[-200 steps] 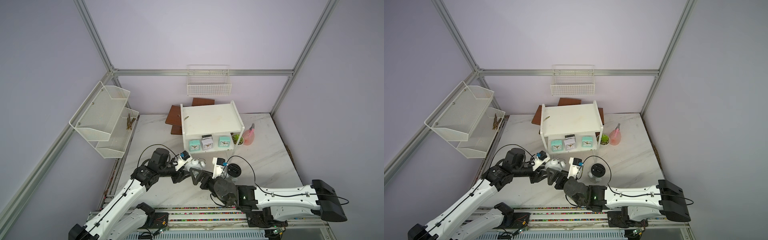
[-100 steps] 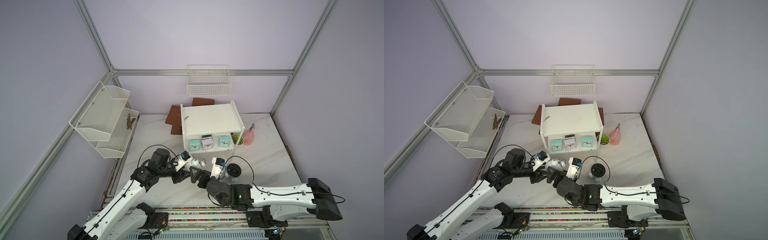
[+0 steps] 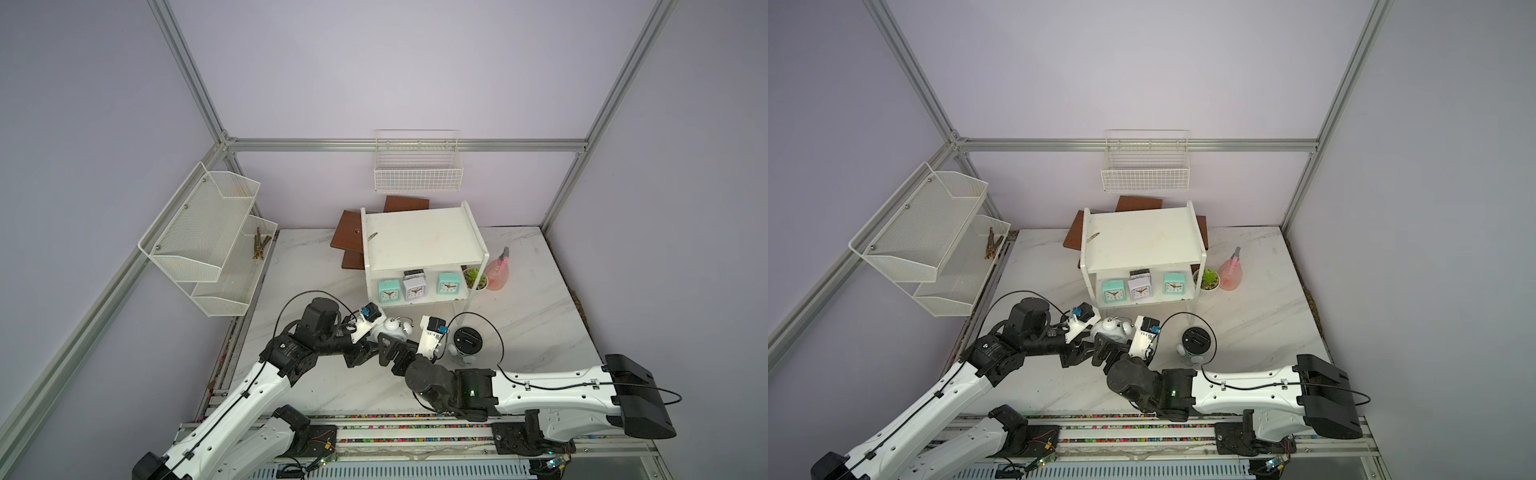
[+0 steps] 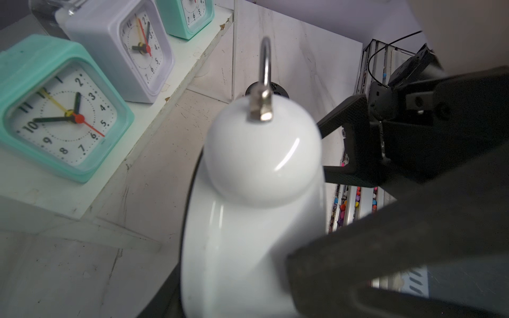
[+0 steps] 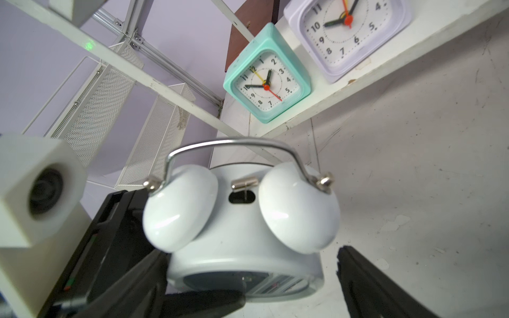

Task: Place the alarm clocks on the shelf by style
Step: Pick up the alarm from the center of the board.

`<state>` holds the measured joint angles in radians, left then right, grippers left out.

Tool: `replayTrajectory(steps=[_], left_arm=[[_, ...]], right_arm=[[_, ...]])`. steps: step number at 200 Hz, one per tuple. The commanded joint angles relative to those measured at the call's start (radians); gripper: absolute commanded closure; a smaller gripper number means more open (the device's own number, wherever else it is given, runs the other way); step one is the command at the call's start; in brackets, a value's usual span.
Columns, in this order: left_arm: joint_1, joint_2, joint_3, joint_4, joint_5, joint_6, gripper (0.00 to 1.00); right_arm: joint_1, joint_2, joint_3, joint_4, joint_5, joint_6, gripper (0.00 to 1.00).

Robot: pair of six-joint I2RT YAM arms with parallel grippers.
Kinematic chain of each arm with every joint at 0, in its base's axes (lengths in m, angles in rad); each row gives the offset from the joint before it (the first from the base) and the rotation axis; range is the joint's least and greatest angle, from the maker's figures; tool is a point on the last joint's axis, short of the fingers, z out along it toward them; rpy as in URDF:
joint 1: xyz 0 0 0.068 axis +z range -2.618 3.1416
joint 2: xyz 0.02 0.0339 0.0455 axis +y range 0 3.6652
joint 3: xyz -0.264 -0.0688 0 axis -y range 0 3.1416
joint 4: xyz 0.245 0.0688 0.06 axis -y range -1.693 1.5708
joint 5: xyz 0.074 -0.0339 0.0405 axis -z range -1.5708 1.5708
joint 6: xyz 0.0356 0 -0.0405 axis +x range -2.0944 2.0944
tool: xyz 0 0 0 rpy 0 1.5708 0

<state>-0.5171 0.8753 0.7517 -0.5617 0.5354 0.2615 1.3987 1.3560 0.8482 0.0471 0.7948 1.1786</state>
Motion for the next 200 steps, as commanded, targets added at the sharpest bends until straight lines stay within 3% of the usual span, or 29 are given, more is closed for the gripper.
replayTrajectory(steps=[1, 122, 200], left_arm=[[-0.006, -0.023, 0.015, 0.072, 0.026, 0.002, 0.73], [-0.011, -0.051, 0.002, 0.078, 0.017, 0.010, 0.72], [-0.010, -0.059, -0.008, 0.088, 0.012, 0.015, 0.71]], right_arm=[[0.002, 0.010, 0.020, 0.066, 0.002, -0.039, 0.00], [-0.021, 0.061, -0.037, 0.229, -0.048, -0.052, 0.00], [-0.069, 0.061, -0.128, 0.318, -0.098, -0.025, 0.09]])
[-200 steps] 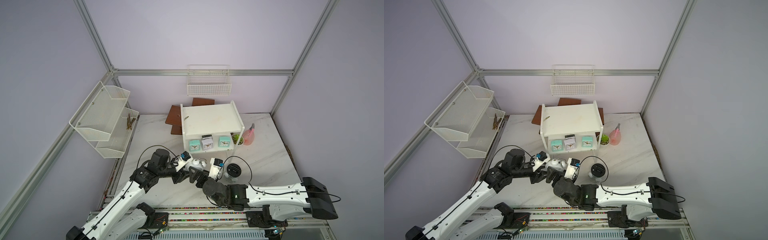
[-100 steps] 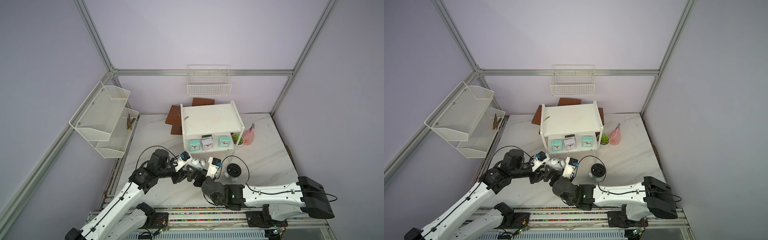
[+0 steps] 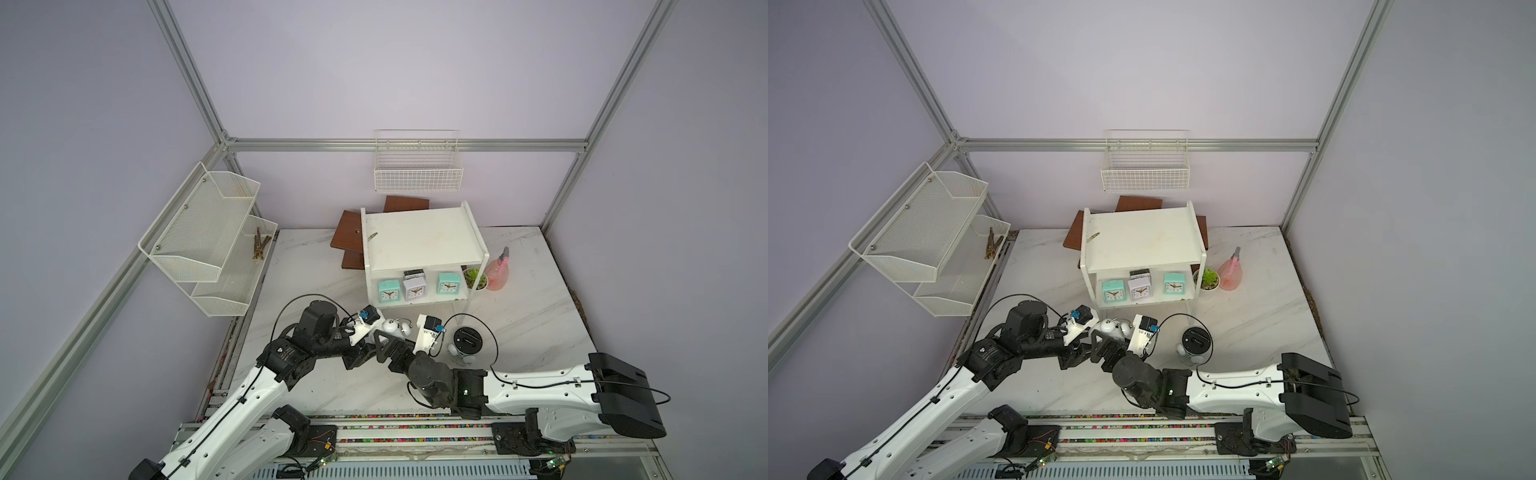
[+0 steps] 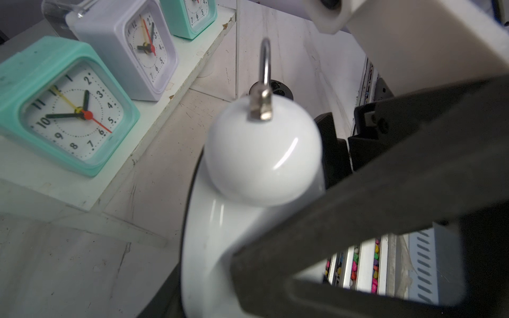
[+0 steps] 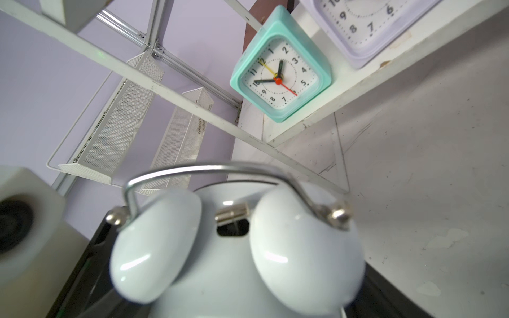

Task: Place the alarm clocks on the shelf by style
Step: Pick up the alarm from the center of the board.

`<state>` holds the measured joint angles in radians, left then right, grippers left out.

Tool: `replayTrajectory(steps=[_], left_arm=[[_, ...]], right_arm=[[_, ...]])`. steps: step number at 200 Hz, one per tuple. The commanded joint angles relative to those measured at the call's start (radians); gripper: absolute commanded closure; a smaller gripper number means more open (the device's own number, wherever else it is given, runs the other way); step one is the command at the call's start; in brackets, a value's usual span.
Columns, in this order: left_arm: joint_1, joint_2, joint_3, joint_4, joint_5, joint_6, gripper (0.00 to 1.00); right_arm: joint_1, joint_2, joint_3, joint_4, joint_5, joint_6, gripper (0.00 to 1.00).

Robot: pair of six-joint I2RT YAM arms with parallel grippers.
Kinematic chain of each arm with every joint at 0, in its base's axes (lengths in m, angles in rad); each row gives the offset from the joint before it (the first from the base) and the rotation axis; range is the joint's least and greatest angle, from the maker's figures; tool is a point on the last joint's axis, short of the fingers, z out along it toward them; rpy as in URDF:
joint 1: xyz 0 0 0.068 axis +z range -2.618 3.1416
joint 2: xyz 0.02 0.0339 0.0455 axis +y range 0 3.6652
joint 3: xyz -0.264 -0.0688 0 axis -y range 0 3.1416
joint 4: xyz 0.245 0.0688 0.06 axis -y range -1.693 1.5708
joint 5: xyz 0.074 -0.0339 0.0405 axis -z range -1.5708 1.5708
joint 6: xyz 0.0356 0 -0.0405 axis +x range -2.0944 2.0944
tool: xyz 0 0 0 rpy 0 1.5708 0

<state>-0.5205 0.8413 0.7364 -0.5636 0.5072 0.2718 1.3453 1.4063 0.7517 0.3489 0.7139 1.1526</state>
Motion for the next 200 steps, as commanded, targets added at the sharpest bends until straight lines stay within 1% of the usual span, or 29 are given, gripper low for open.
replayTrajectory(steps=[1, 31, 59, 71, 95, 114, 132, 148, 171, 192, 194, 200], left_arm=[[-0.007, -0.025, 0.007, 0.090, 0.040, 0.005, 0.71], [-0.008, -0.024, 0.003, 0.094, 0.039, 0.006, 0.66], [-0.008, -0.023, 0.002, 0.094, 0.040, 0.007, 0.55], [-0.009, -0.024, 0.000, 0.093, 0.040, 0.007, 0.48], [-0.009, -0.024, -0.008, 0.094, 0.036, 0.014, 0.27], [-0.008, -0.021, -0.014, 0.092, 0.026, 0.020, 0.18], [-0.008, -0.023, -0.018, 0.094, 0.017, 0.021, 0.15], [-0.009, -0.025, -0.021, 0.098, 0.007, 0.017, 0.14], [-0.009, -0.025, -0.028, 0.104, 0.004, 0.015, 0.14], [-0.009, -0.022, -0.030, 0.101, 0.018, 0.025, 0.13], [-0.009, -0.020, -0.031, 0.099, 0.021, 0.027, 0.13], [-0.008, -0.020, -0.031, 0.098, 0.030, 0.031, 0.13]], right_arm=[[-0.015, 0.010, -0.032, 0.017, -0.019, 0.000, 0.09], [-0.017, -0.004, -0.048, 0.047, -0.021, -0.028, 0.19], [-0.017, -0.035, -0.058, 0.043, -0.009, -0.072, 0.27], [-0.017, -0.056, -0.057, 0.028, 0.003, -0.100, 0.28], [-0.017, -0.104, -0.032, -0.063, 0.047, -0.178, 0.29], [-0.017, -0.151, 0.002, -0.165, 0.093, -0.251, 0.29], [-0.018, -0.185, 0.060, -0.286, 0.129, -0.329, 0.29], [-0.018, -0.204, 0.136, -0.421, 0.162, -0.389, 0.30], [-0.020, -0.216, 0.273, -0.579, 0.187, -0.475, 0.32], [-0.023, -0.197, 0.414, -0.699, 0.209, -0.540, 0.32], [-0.023, -0.194, 0.429, -0.709, 0.212, -0.545, 0.37], [-0.026, -0.186, 0.469, -0.742, 0.222, -0.561, 0.38]])
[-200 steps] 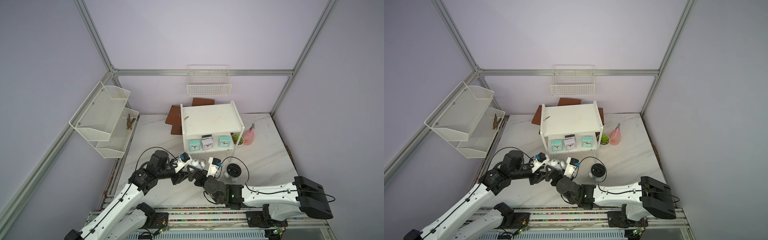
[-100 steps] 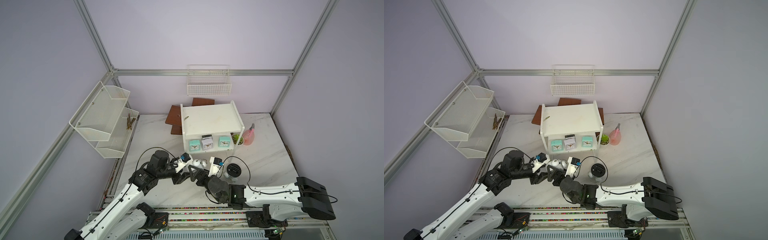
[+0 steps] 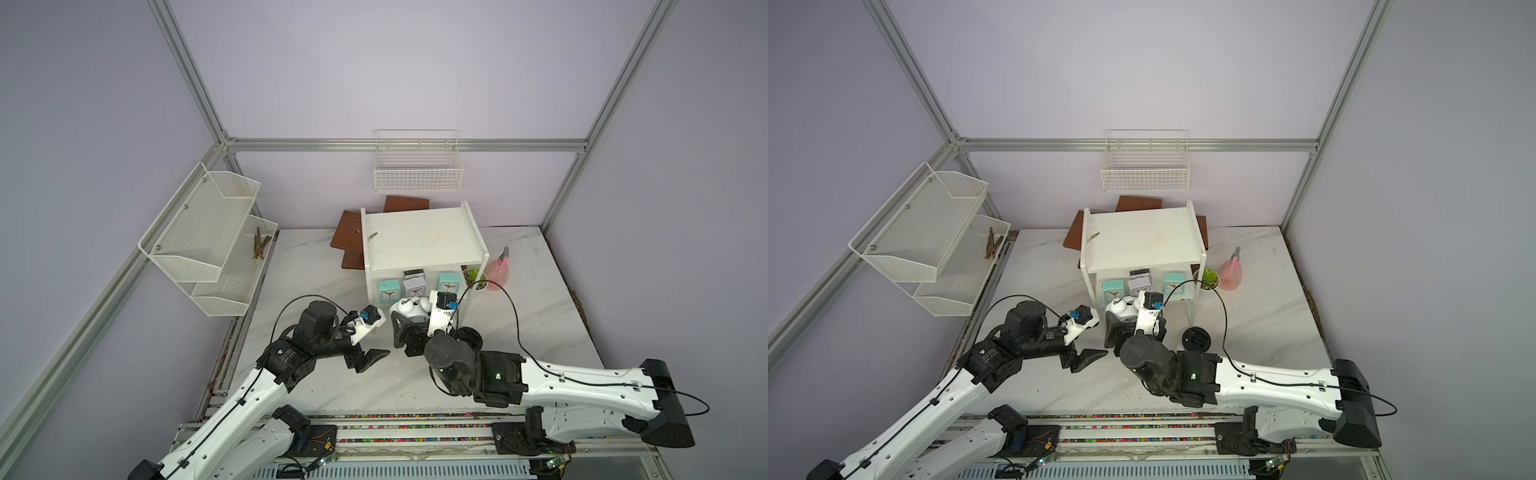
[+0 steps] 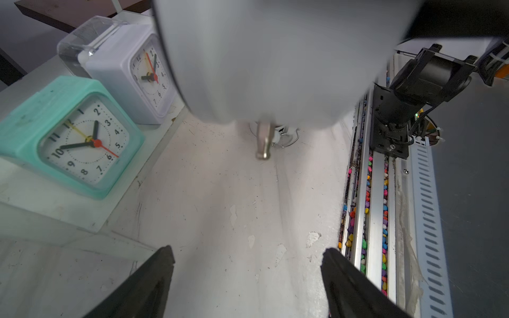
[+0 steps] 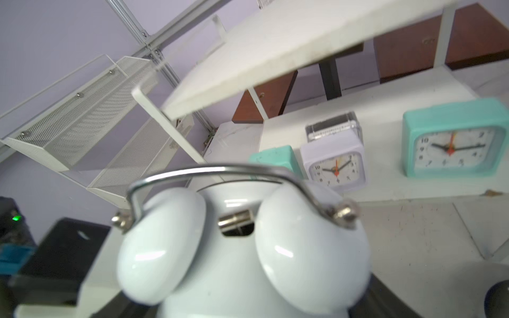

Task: Place the alarm clocks on the shelf by style
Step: Pick up the alarm from the center of the board, then place the alarm on the shelf.

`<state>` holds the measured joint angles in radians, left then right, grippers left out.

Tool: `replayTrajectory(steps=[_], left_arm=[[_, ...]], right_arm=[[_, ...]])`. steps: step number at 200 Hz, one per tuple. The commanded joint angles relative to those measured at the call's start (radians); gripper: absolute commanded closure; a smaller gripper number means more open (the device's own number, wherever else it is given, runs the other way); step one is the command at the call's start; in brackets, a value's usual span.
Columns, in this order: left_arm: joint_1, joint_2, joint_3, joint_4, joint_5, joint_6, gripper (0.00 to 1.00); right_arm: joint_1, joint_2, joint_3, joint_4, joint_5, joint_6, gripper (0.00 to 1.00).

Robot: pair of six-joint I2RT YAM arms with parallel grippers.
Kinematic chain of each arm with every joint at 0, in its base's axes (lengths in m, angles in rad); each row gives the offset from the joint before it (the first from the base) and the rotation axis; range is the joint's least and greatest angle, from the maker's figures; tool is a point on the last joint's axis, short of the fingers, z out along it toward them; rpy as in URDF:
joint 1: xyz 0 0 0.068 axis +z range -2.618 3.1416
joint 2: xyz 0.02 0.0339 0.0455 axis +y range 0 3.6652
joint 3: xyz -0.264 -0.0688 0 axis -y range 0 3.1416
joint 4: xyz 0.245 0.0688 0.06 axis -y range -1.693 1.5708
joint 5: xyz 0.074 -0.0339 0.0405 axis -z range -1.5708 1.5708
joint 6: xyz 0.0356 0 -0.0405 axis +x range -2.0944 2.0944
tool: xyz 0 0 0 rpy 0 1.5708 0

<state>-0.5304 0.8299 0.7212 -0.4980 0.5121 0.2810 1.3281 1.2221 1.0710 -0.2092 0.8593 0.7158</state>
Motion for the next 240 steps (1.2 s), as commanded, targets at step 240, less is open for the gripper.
replayTrajectory(steps=[240], left_arm=[[-0.003, -0.084, -0.057, -0.044, 0.187, 0.144, 0.00]], right_arm=[[-0.337, 0.663, 1.242, -0.729, -0.173, -0.253, 0.45]])
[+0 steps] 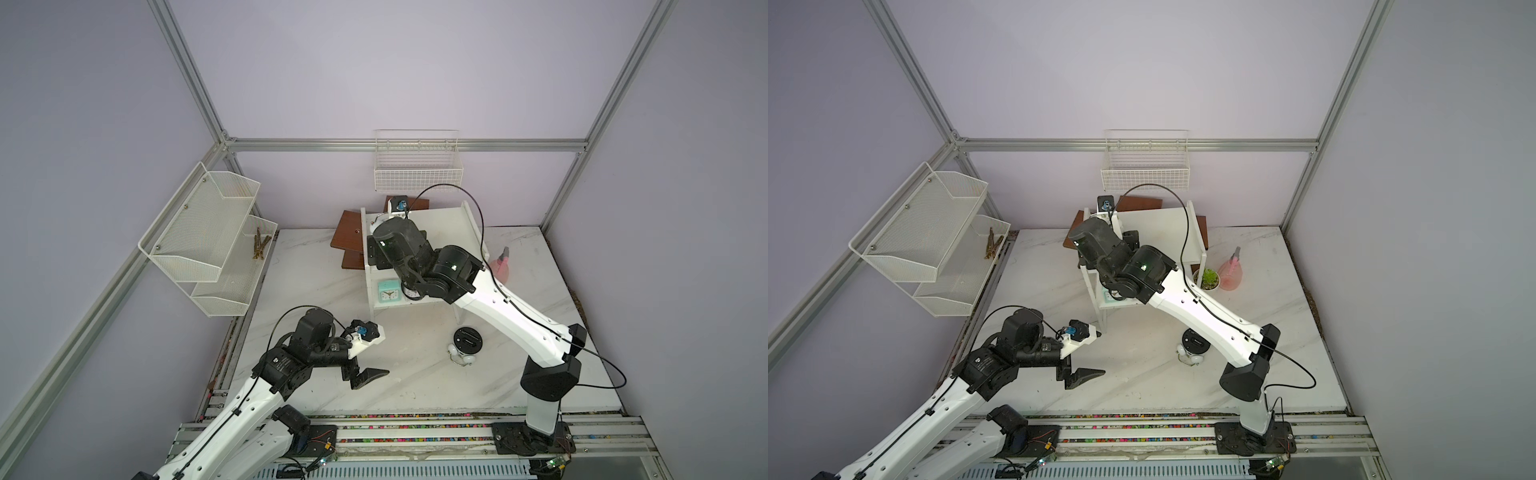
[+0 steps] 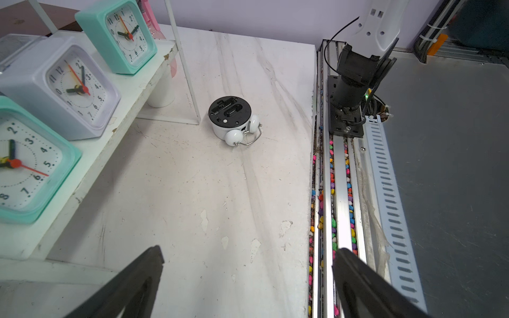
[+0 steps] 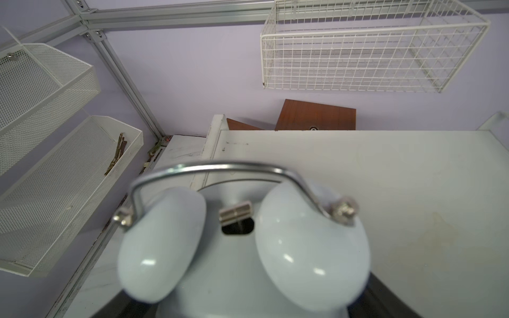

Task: Place the alarm clocks on the shelf by style
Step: Place the alarm on the shelf.

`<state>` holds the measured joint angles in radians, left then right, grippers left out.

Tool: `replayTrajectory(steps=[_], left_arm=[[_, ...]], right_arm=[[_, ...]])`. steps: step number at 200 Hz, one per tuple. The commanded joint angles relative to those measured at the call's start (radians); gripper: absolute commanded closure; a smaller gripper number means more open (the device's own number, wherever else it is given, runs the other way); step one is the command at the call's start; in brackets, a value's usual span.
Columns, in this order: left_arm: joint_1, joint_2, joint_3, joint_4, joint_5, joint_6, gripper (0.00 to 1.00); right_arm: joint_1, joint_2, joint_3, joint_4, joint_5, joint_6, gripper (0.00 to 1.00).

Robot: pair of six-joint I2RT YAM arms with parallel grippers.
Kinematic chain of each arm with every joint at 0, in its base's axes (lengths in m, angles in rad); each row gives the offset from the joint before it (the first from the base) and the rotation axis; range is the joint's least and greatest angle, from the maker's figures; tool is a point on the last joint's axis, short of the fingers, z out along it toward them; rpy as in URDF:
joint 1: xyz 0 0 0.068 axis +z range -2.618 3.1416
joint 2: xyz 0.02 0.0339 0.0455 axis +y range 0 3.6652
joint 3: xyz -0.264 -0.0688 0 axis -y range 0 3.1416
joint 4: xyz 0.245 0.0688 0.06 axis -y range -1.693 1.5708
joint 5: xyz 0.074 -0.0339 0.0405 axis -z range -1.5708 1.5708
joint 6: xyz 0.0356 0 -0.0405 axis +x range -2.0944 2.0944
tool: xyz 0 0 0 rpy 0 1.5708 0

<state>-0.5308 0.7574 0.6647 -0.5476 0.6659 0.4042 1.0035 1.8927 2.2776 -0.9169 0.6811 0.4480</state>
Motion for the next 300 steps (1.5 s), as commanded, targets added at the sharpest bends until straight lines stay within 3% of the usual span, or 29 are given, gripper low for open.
replayTrajectory(steps=[1, 67, 70, 85, 159, 243, 300], left_arm=[[-0.003, -0.012, -0.001, 0.005, 0.033, 0.021, 0.00], [-0.003, -0.020, -0.007, 0.005, 0.032, 0.024, 0.00], [-0.003, -0.020, -0.007, 0.006, 0.032, 0.023, 0.00], [-0.003, -0.022, -0.008, 0.006, 0.032, 0.023, 0.00], [-0.003, -0.020, -0.011, 0.006, 0.029, 0.027, 0.00], [-0.002, -0.020, -0.011, 0.007, 0.023, 0.030, 0.00], [-0.003, -0.021, -0.013, 0.008, 0.023, 0.030, 0.00]], right_arm=[[-0.014, -0.008, 0.035, -0.021, 0.005, 0.015, 0.45], [-0.023, 0.002, 0.034, -0.023, 0.003, 0.023, 0.36], [-0.024, 0.002, 0.034, -0.023, 0.002, 0.023, 0.30], [-0.026, 0.002, 0.036, -0.023, 0.001, 0.023, 0.24], [-0.031, -0.006, 0.036, -0.023, -0.009, 0.020, 0.00], [-0.028, -0.095, -0.006, -0.039, -0.050, 0.009, 0.00], [-0.021, -0.311, -0.261, -0.042, -0.078, 0.033, 0.00]])
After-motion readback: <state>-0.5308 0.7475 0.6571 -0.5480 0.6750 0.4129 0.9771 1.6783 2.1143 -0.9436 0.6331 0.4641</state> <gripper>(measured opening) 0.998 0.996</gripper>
